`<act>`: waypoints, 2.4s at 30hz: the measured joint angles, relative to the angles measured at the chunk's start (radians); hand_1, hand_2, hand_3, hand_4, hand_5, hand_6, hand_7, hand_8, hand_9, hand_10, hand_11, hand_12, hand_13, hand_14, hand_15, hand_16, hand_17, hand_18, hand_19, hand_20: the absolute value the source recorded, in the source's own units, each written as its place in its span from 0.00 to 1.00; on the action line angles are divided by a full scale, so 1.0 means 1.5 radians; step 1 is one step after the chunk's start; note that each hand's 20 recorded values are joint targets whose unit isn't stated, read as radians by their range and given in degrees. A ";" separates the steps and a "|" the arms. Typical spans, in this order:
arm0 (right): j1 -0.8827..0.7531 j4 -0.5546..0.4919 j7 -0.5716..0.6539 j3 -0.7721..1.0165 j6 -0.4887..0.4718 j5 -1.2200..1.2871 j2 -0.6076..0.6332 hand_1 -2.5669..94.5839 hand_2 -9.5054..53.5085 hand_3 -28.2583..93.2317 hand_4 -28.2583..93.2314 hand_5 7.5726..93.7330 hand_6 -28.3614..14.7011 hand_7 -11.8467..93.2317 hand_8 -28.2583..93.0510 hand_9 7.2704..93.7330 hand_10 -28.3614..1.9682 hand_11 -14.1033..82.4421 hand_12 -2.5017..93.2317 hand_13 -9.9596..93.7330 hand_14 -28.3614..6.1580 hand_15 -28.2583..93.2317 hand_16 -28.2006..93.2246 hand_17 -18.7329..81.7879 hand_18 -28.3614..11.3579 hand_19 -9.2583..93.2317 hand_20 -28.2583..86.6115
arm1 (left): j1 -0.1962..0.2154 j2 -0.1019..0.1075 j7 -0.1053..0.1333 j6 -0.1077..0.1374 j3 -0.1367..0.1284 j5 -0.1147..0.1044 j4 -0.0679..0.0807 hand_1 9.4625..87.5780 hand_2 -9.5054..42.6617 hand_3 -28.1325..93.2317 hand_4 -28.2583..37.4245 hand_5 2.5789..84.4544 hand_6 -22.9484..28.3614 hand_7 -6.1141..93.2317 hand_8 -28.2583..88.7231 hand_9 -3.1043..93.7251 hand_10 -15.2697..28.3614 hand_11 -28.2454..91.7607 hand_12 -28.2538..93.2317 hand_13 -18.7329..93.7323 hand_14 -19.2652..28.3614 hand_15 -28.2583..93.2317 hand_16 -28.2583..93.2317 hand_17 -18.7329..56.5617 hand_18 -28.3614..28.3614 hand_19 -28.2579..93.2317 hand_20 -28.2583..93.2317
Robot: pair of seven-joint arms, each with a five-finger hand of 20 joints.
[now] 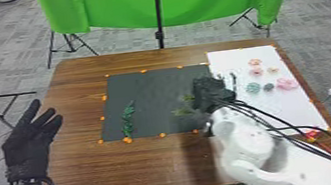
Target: Arrange flowers
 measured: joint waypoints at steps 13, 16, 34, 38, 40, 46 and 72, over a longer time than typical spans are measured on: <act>0.137 0.146 -0.001 -0.116 -0.067 0.004 -0.171 0.54 0.00 0.81 0.00 0.99 0.61 0.30 0.30 0.96 0.57 0.75 0.30 0.90 0.53 0.93 0.45 0.62 0.07 1.00 0.69 | -0.004 0.007 -0.011 0.007 -0.004 -0.002 -0.004 0.17 0.30 0.92 0.03 0.42 0.62 0.16 0.17 0.41 0.83 0.47 0.32 0.38 1.00 0.73 0.14 0.14 0.98 0.71 0.28; 0.145 0.152 0.005 -0.134 -0.068 0.003 -0.181 0.53 0.00 0.82 0.00 1.00 0.62 0.31 0.30 0.97 0.57 0.75 0.30 0.90 0.53 0.94 0.46 0.62 0.06 1.00 0.70 | -0.009 0.010 -0.011 0.007 0.000 -0.002 -0.003 0.17 0.29 0.92 0.03 0.42 0.62 0.16 0.17 0.41 0.83 0.47 0.32 0.38 0.99 0.73 0.14 0.14 0.98 0.71 0.28; 0.160 0.211 0.063 -0.175 -0.066 0.004 -0.206 0.47 0.14 0.83 0.02 1.00 0.67 0.37 0.12 1.00 0.55 0.72 0.28 0.92 0.52 0.91 0.45 0.64 0.04 1.00 0.70 | -0.060 0.009 -0.053 -0.011 0.023 0.010 0.010 0.17 0.30 0.92 0.03 0.42 0.62 0.16 0.17 0.41 0.83 0.47 0.32 0.38 1.00 0.74 0.14 0.14 0.98 0.71 0.28; 0.160 0.216 0.070 -0.175 -0.065 0.004 -0.211 0.46 0.15 0.83 0.02 1.00 0.67 0.37 0.12 1.00 0.54 0.72 0.27 0.92 0.52 0.91 0.45 0.64 0.04 1.00 0.70 | -0.060 0.009 -0.057 -0.013 0.023 0.011 0.011 0.17 0.30 0.92 0.03 0.42 0.62 0.16 0.17 0.41 0.83 0.47 0.32 0.38 1.00 0.74 0.14 0.14 0.98 0.71 0.28; 0.160 0.217 0.071 -0.176 -0.065 0.005 -0.212 0.46 0.15 0.83 0.02 1.00 0.67 0.37 0.12 1.00 0.54 0.72 0.26 0.92 0.52 0.91 0.45 0.64 0.03 1.00 0.70 | -0.062 0.009 -0.060 -0.015 0.024 0.012 0.012 0.17 0.30 0.92 0.03 0.42 0.63 0.16 0.17 0.41 0.83 0.47 0.32 0.38 1.00 0.74 0.14 0.14 0.98 0.71 0.28; 0.164 0.218 0.074 -0.190 -0.062 0.008 -0.217 0.46 0.15 0.83 0.02 1.00 0.67 0.39 0.11 1.00 0.54 0.73 0.25 0.93 0.52 0.91 0.45 0.65 0.03 1.00 0.70 | -0.071 0.016 -0.061 -0.017 0.034 0.010 0.016 0.17 0.30 0.92 0.03 0.43 0.63 0.16 0.17 0.41 0.83 0.47 0.32 0.38 0.99 0.73 0.14 0.14 0.98 0.71 0.28; 0.172 0.239 0.072 -0.198 -0.049 -0.064 -0.232 0.34 0.11 0.80 0.02 1.00 0.64 0.36 0.12 1.00 0.54 0.71 0.27 0.92 0.51 0.91 0.45 0.64 0.02 1.00 0.71 | -0.093 0.037 -0.039 -0.014 0.058 -0.006 0.022 0.18 0.30 0.92 0.06 0.43 0.63 0.16 0.17 0.41 0.83 0.47 0.32 0.38 1.00 0.74 0.14 0.14 0.98 0.71 0.28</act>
